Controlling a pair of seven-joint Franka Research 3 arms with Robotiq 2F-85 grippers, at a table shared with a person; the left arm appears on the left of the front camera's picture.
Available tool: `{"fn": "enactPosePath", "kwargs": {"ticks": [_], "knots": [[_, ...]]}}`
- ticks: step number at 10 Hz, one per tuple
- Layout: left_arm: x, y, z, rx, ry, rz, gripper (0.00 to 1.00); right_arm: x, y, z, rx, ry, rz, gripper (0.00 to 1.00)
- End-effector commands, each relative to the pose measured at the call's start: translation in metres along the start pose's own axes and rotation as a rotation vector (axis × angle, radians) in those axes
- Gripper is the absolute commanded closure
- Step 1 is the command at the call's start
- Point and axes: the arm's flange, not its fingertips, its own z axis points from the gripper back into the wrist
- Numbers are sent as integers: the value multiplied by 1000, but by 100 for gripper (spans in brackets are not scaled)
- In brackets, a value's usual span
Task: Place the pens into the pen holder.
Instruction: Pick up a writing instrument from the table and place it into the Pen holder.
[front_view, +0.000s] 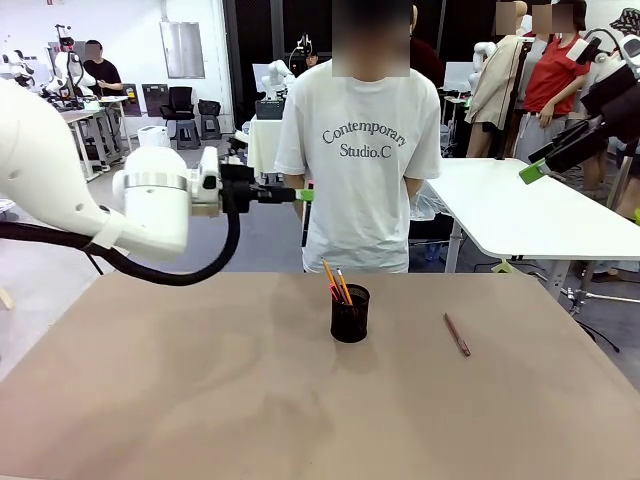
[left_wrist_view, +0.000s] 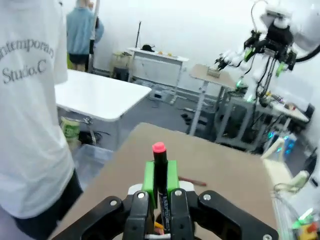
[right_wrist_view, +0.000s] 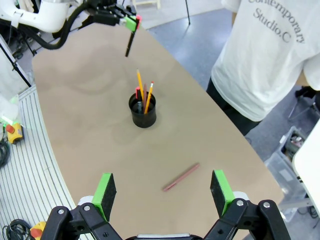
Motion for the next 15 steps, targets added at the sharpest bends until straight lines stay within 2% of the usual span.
{"fn": "enactPosePath", "kwargs": {"ticks": [1,3,5,7,9,12,15], "knots": [[-11,-11,-18,50,-82,-94,100,1,0,1,4,-8,3,0],[-24,-14,-37,19,-160,-98,100,1,0,1,4,-8,3,0],[-37,-19,-49,-34,-200,-34,100,1,0,1,4,-8,3,0],[-38,-16,-49,-66,-188,-16,100,1,0,1,4,-8,3,0],[-38,-21,-55,-36,-169,-29,100,1,0,1,4,-8,3,0],[-62,-23,-73,-125,-156,-48,100,1,0,1,4,-8,3,0],[-85,-27,-90,-156,-129,-57,100,1,0,1,4,-8,3,0]]}}
